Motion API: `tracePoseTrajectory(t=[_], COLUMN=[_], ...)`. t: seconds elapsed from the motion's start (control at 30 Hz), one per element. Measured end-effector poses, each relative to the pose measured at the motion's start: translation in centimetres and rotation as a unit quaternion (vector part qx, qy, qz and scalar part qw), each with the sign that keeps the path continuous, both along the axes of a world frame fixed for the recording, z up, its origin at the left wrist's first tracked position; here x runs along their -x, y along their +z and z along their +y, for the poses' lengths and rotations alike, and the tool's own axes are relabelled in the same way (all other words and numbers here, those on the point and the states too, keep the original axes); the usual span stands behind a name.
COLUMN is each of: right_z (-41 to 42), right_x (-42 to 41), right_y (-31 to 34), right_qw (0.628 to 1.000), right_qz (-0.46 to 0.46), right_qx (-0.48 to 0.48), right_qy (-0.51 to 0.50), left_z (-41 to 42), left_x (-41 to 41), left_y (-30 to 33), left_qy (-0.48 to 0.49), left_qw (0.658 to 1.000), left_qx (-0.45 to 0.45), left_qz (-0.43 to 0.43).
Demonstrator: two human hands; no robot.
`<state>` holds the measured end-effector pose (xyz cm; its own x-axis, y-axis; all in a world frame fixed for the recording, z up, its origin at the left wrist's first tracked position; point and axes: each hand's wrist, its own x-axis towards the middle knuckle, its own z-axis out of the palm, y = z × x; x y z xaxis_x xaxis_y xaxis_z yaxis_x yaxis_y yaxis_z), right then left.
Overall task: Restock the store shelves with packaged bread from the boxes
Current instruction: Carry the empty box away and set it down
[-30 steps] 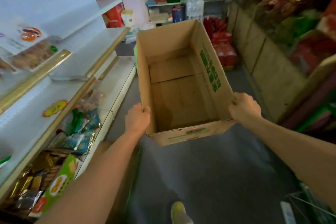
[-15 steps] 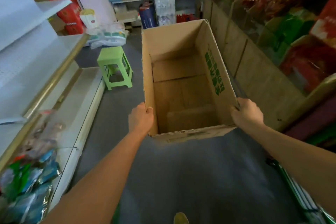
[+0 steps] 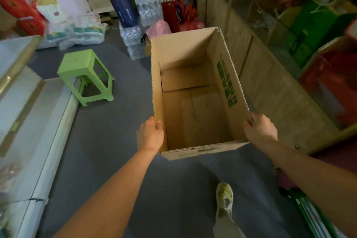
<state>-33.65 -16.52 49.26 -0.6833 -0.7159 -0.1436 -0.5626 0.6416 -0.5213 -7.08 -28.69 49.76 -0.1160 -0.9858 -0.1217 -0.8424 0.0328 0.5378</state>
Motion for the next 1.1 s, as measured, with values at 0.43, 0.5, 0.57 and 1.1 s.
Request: tracePoseTrajectory(t=[0.43,0.5,0.57,1.1], right_z=[-20.8,-23.3,-25.2,-37.6], right_x=[19.2,21.2,23.0,32.3], right_y=[-14.1,-16.8,-19.4,-40.5], right_qw=[0.992,0.992,0.991,0.980], right_qz=[-0.018,-0.013,-0.011,-0.062], right_qx=[-0.119,-0.121,-0.124,-0.191], right_qy=[0.036,0.035,0.042,-0.003], left_z=[-18.7,-20.9,-23.0,-37.3], left_x=[17.7,19.8,21.8,33.0], left_y=[-14.4,-17.1,-19.8,-40.3], left_qy=[0.004,0.006,0.014,0.003], left_qw=[0.995,0.994,0.993,0.979], left_qx=[-0.092,-0.103,-0.115,-0.206], left_qz=[-0.043,-0.034,-0.027,-0.006])
